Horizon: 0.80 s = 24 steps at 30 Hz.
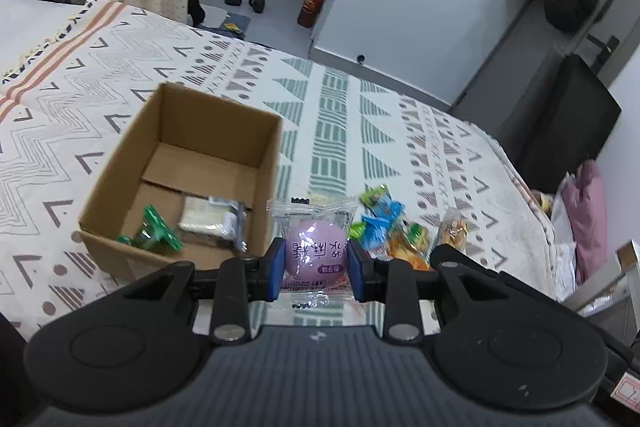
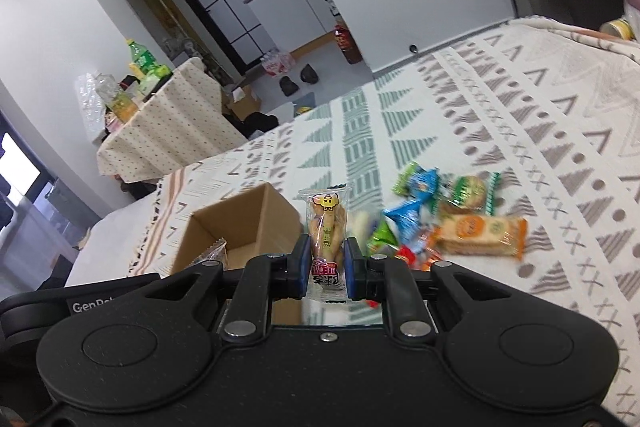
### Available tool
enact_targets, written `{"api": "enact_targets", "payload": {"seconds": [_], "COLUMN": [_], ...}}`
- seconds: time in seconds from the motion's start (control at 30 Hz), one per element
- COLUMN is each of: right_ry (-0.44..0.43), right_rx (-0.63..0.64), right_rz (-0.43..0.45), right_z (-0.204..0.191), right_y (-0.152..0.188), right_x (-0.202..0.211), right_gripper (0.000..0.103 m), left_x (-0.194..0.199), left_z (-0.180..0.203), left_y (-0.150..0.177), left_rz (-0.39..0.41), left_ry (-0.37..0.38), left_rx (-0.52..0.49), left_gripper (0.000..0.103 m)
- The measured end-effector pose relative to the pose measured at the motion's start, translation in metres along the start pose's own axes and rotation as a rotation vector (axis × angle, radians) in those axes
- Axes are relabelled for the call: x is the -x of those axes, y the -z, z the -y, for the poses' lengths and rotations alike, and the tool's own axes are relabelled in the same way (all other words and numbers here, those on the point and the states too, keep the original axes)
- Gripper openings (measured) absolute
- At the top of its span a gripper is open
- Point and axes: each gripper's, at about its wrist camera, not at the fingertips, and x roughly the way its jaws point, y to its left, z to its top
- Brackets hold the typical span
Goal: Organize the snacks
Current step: 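Lower the purple candy into the box with the left gripper while the right drops the yellow stick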
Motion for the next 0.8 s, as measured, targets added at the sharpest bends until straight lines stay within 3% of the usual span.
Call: {"api": "enact_targets", "payload": {"seconds": [0.8], "right_ry": [-0.025], "right_rx": [0.052], "right_rz": [-0.082], "right_z": [-0.067], "right_y": [-0.023], "right_x": [-0.069], "right_gripper": [0.017], "left_x": [-0.03], "left_z": [-0.092], "left_y": [-0.07], "left_rz": [-0.008], "left_ry": [-0.065], "left_rx": [0.178], "left_gripper": [0.031]}}
